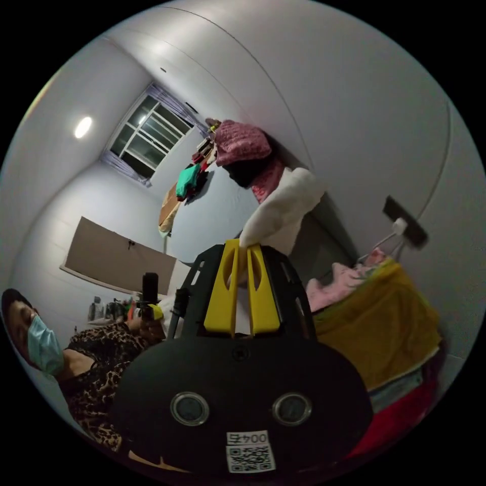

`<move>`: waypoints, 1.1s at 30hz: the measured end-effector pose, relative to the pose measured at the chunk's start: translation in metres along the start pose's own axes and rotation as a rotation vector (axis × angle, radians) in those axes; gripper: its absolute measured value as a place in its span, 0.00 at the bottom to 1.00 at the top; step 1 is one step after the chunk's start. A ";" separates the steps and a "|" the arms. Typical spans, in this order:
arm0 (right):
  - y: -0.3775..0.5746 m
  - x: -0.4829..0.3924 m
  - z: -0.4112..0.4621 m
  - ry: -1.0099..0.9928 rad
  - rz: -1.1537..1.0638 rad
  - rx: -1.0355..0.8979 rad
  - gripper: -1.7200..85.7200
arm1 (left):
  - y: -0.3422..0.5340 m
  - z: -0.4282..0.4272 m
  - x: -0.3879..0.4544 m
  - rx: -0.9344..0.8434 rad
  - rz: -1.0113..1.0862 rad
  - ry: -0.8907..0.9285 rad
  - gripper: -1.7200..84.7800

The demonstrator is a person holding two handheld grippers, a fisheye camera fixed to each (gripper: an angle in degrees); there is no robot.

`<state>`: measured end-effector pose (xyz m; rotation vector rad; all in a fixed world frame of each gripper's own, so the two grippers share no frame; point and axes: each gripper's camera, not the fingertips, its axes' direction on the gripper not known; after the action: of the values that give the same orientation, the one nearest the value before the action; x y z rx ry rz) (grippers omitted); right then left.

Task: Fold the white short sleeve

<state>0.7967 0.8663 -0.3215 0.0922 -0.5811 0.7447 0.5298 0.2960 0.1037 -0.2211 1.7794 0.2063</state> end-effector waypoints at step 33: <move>0.266 0.223 -0.146 0.415 0.163 -0.074 0.06 | 0.054 0.411 -0.134 -0.312 -0.134 -0.626 0.08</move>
<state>0.8194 1.2409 -0.3586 -0.1782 -0.2203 0.8705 0.9317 0.4595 0.1469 -0.4449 1.1016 0.4079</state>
